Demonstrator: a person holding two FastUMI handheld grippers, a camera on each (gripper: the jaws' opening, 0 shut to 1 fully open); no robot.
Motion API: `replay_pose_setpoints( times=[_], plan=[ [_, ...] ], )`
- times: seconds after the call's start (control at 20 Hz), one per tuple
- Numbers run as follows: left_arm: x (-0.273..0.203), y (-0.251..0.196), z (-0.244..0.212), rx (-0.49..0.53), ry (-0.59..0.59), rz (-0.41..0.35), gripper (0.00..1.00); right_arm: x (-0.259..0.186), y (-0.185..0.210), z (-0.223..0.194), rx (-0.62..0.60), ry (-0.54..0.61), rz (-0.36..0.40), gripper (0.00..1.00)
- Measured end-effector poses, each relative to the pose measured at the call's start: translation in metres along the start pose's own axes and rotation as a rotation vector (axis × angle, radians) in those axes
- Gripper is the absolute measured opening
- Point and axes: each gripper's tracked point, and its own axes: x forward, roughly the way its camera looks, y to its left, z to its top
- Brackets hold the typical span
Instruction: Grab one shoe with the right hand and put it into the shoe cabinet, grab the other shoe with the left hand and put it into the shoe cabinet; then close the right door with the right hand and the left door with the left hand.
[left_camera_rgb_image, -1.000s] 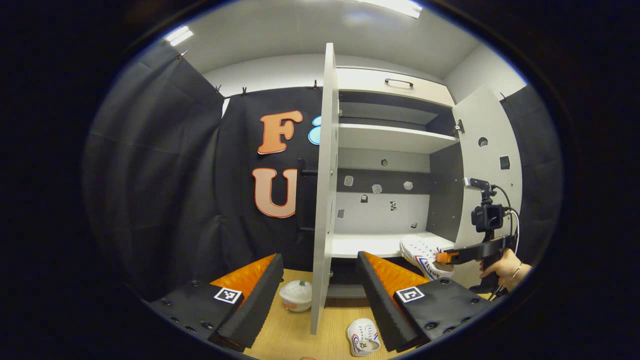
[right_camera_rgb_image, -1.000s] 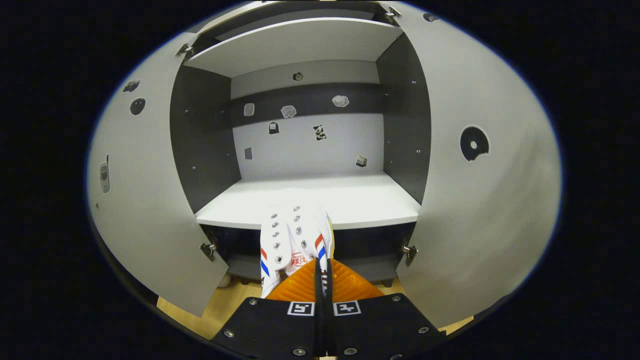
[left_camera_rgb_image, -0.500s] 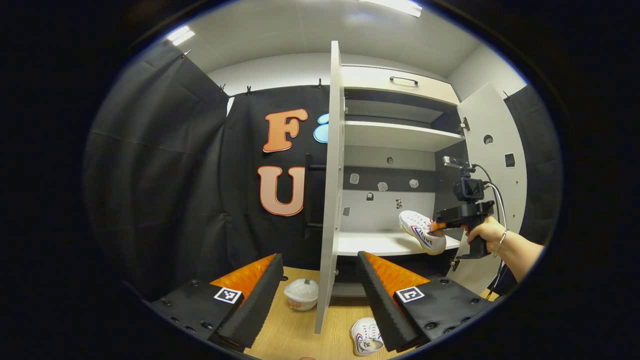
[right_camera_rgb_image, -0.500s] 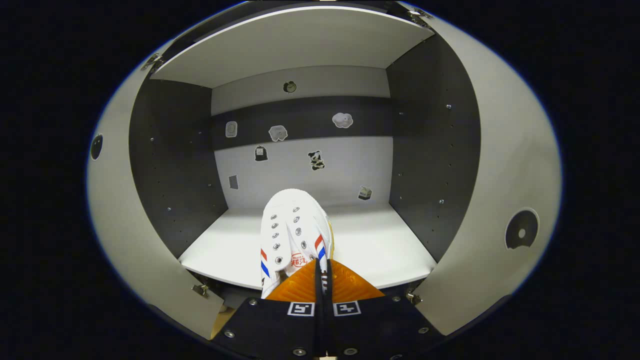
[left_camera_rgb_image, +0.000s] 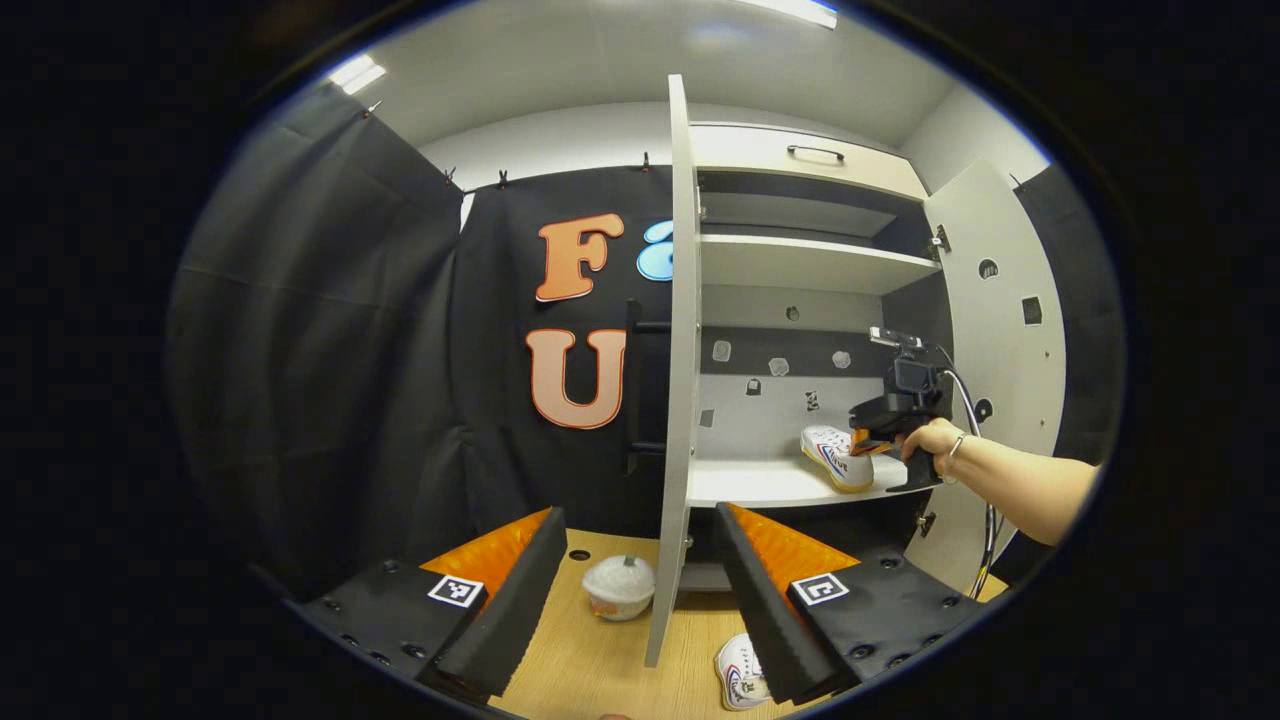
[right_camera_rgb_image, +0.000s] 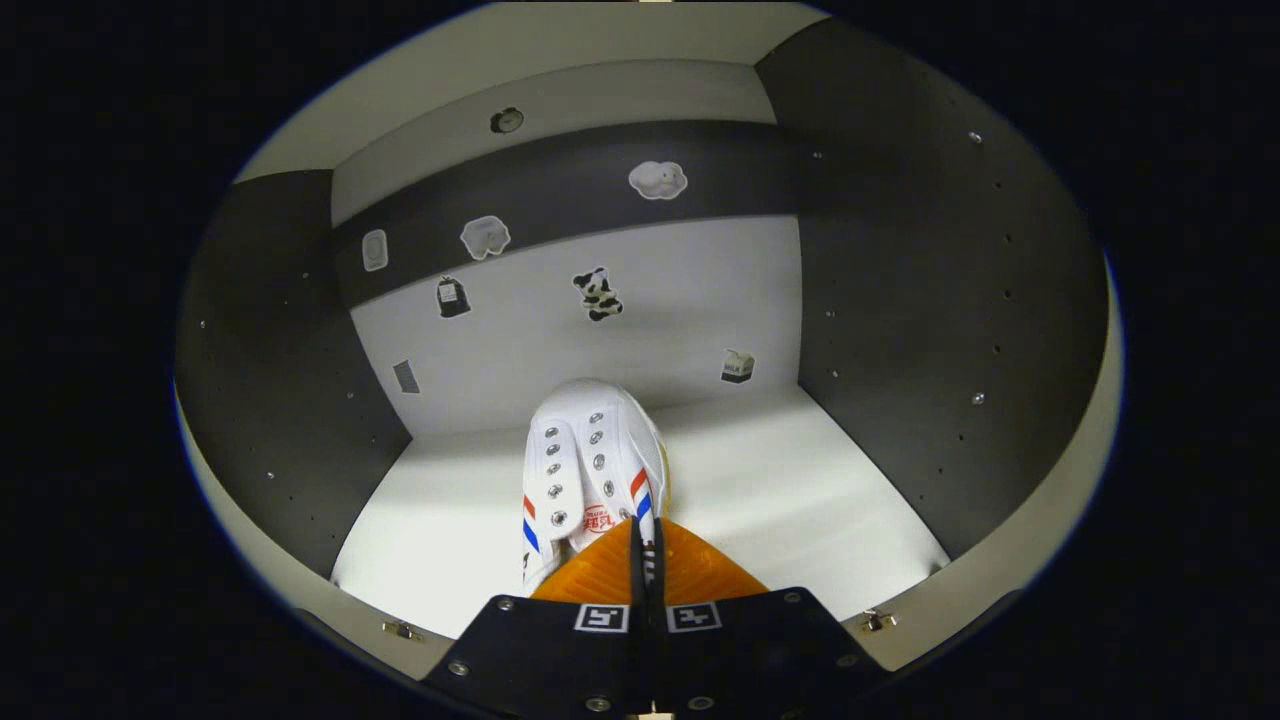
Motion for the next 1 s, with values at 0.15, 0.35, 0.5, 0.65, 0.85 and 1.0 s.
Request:
replay_pose_setpoints(
  times=[0.15,0.35,0.5,0.65,0.85,1.0],
  plan=[
    [0.002,0.003,0.003,0.003,-0.010,0.011,0.98,0.006,-0.004,-0.003,0.002,0.012,-0.009,0.00],
    [0.003,-0.001,-0.002,-0.014,0.002,0.006,0.96,-0.015,0.003,0.019,-0.012,-0.079,0.022,0.17],
    [0.002,-0.007,-0.005,-0.012,0.006,-0.004,0.98,-0.052,0.003,0.030,-0.040,-0.154,0.040,0.17],
    [0.002,-0.016,-0.008,-0.017,0.010,-0.025,0.96,-0.092,-0.001,0.026,-0.070,-0.214,0.050,0.25],
    [0.001,-0.025,-0.014,-0.018,0.017,-0.046,0.96,-0.148,-0.015,0.013,-0.114,-0.294,0.038,0.49],
    [-0.002,-0.028,-0.021,-0.011,0.031,-0.050,0.96,-0.188,-0.025,0.000,-0.120,-0.330,0.044,0.63]
  ],
)
